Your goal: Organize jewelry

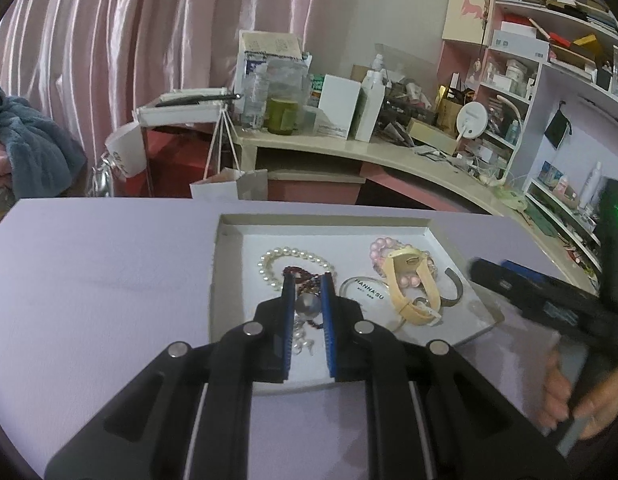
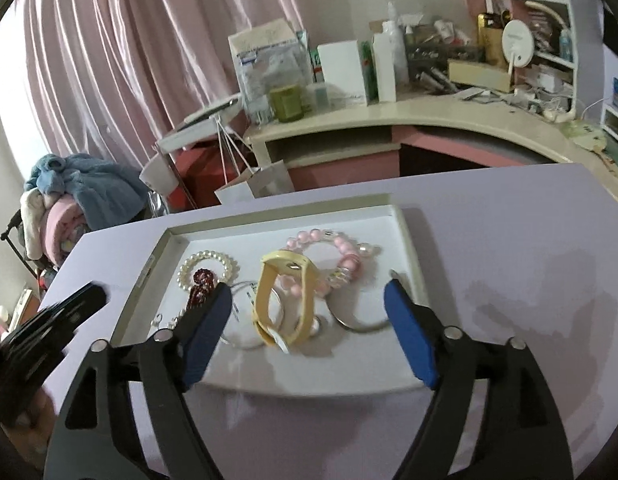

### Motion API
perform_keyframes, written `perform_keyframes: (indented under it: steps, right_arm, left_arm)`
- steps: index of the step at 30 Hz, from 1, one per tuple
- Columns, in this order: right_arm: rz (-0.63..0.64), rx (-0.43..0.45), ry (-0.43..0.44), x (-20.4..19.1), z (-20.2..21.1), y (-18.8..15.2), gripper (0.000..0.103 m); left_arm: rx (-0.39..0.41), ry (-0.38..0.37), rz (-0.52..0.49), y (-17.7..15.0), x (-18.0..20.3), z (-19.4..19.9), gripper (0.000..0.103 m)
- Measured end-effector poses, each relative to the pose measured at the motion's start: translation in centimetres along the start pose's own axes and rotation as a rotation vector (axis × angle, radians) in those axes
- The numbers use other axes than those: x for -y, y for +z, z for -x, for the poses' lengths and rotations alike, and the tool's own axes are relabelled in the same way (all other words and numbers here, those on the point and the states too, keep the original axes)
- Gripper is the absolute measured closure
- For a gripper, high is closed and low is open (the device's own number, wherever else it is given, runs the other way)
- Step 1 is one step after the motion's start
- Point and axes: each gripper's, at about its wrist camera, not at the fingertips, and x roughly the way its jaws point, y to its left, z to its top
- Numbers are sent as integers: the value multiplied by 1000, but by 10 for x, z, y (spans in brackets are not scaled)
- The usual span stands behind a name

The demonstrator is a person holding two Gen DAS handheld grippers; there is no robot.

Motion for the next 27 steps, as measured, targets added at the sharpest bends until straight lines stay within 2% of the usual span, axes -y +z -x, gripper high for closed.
perform_keyframes:
  steps: [7,15,17,19,27]
  right_arm:
    - [20,78,-15,3,10,-6,20]
    - [16,88,7,8,6,-7,19]
    - [12,94,4,9,9,-7,19]
    - [13,101,1,9,12,-7,19]
    - [52,134,2,-5,33,-7,7]
  left_arm:
    - [-59,-11,8,9,12,-41,90]
    - [-65,-6,0,20,19,-65,89]
    - [-60,-15,12,21,19,-64,87]
    - [-57,-23,21,20,16,-60,68]
    - [17,-15,77,19,-15,-6,42]
